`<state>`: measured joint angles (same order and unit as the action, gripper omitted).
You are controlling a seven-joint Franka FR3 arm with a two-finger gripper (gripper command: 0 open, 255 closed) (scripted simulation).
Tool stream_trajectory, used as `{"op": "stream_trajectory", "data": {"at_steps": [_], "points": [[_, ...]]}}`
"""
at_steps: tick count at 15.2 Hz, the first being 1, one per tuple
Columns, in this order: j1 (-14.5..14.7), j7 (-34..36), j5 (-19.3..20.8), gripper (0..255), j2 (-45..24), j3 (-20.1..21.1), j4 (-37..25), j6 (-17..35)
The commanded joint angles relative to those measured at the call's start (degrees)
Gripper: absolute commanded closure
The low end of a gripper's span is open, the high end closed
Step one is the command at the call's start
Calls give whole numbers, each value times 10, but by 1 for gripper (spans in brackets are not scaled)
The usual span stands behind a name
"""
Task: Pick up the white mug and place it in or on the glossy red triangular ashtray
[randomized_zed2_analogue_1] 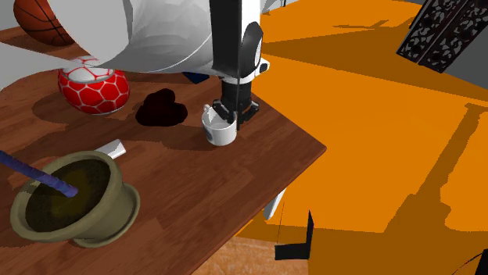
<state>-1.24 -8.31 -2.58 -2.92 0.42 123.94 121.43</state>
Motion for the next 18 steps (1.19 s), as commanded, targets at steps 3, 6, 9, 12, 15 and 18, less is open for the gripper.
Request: {"op": "stream_trajectory", "data": {"at_steps": [3,6,9,12,15,18], "points": [[0,1,1,255,16,0,-16,-32],[0,2,1,255,26,0,-29,-55],[-1,3,2,255,35,-1,-42,-77],[-1,3,2,255,42,-1,-57,-100],[-1,4,2,255,49,-1,-73,-122],[12,30,0,255,36,13,-97,-133]]}}
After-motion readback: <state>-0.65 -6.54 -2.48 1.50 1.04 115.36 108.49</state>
